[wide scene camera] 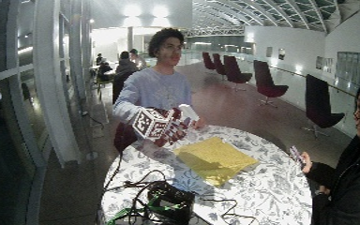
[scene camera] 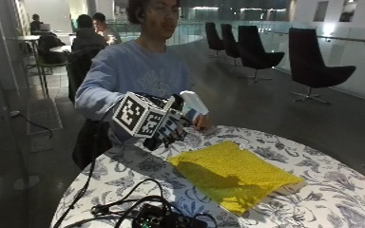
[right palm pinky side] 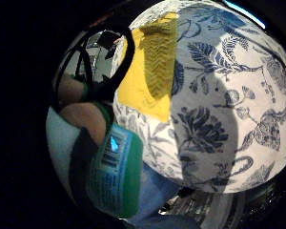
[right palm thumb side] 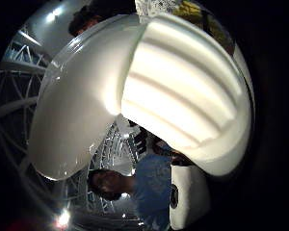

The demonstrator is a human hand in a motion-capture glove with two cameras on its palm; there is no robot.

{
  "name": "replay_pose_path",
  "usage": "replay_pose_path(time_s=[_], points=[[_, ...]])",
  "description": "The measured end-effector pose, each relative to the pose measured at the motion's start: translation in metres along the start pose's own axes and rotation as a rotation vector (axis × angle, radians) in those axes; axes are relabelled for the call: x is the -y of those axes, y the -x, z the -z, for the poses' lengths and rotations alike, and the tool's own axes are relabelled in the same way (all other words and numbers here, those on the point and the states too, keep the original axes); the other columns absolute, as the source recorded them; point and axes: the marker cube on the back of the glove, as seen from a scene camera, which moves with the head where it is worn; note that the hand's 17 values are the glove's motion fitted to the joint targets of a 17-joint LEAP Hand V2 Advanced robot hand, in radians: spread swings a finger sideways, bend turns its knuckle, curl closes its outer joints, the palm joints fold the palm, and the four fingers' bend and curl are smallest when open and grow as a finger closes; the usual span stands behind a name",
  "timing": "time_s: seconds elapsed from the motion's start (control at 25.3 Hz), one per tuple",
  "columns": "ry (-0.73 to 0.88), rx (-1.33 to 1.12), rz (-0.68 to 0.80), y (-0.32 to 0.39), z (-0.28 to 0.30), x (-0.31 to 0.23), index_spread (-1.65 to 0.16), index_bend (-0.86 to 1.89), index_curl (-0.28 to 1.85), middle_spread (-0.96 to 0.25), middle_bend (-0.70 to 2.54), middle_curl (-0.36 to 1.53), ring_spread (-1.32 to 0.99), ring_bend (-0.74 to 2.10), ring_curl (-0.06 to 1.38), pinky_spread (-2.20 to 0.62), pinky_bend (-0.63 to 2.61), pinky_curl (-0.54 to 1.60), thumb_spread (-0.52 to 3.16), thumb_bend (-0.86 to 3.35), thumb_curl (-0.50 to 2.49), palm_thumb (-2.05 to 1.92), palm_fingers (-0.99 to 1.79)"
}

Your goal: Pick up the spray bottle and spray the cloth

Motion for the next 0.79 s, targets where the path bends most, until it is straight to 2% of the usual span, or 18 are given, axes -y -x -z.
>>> replay_pose_path(time_s=[0.24, 0.79], points=[[0.021, -0.067, -0.028, 0.005, -0.011, 0.005, -0.21, 0.13, 0.37, -0.05, 0.25, 0.46, -0.01, 0.58, 0.42, 0.09, 0.27, 0.37, 0.63, -0.03, 0.65, 0.92, 1.17], [0.058, -0.058, -0.14, 0.006, -0.034, 0.026, -0.19, 0.14, 0.37, -0.04, 0.27, 0.48, 0.0, 0.6, 0.42, 0.07, 0.31, 0.39, 0.66, -0.03, 0.67, 0.87, 1.17]])
